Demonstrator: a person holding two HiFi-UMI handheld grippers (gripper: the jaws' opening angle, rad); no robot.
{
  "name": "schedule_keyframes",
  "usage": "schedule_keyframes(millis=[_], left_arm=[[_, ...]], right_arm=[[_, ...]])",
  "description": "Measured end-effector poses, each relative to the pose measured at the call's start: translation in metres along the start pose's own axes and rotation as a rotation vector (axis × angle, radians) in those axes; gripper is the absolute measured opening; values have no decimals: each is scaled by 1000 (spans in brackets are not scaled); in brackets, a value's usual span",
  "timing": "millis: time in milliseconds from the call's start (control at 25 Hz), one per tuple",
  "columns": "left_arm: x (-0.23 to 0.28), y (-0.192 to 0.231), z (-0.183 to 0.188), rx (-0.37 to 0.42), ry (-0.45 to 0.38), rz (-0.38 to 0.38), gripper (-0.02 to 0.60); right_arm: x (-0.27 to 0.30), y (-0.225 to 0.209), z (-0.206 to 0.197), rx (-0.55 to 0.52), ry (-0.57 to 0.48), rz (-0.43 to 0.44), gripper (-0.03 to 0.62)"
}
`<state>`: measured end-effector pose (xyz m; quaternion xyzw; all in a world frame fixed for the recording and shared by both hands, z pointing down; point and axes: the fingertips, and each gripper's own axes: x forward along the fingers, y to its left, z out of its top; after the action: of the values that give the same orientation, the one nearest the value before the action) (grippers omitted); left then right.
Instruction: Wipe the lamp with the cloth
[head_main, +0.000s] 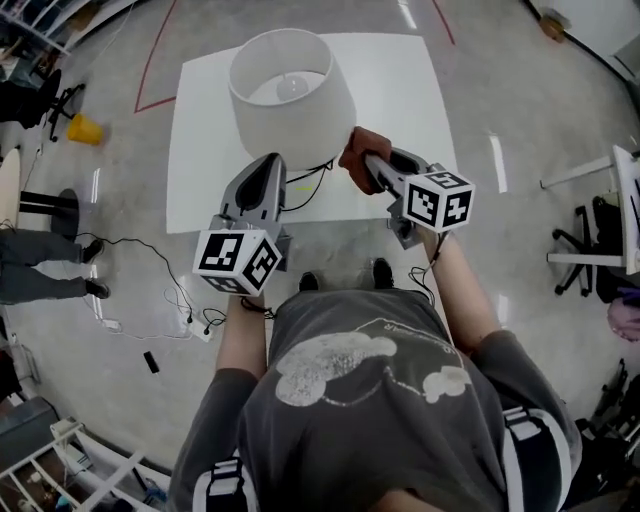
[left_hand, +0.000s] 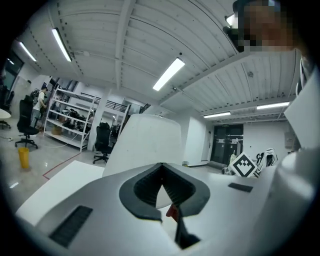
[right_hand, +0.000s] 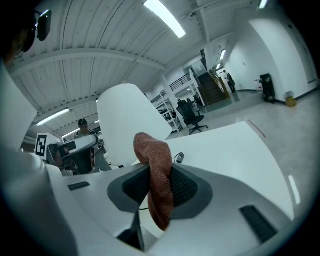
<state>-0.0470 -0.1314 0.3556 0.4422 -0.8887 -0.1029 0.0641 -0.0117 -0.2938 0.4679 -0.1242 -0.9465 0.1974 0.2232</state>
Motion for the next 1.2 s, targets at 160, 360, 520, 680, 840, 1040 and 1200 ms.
schedule_keyframes(millis=[160, 360, 520, 680, 840, 1040, 1200], left_arm=[[1, -14, 5, 14, -31, 63, 8], [6, -36, 15, 46, -72, 129, 8], [6, -48, 30, 73, -114, 172, 8], [4, -50, 39, 85, -144, 208, 8], [7, -51, 36, 71, -139, 209, 8], [6, -36, 26, 27, -109, 172, 8], [10, -29, 18, -10, -88, 143, 8]], right_arm=[[-15, 4, 28, -63, -20, 83, 92], [-34, 24, 75, -121, -88, 251, 92], [-41, 60, 125, -191, -164, 373, 92], [-32, 91, 153, -267, -198, 444, 92], [-14, 93, 149, -282, -171, 429, 92], [6, 80, 121, -238, -109, 348, 92], [19, 51, 93, -183, -41, 260, 92]])
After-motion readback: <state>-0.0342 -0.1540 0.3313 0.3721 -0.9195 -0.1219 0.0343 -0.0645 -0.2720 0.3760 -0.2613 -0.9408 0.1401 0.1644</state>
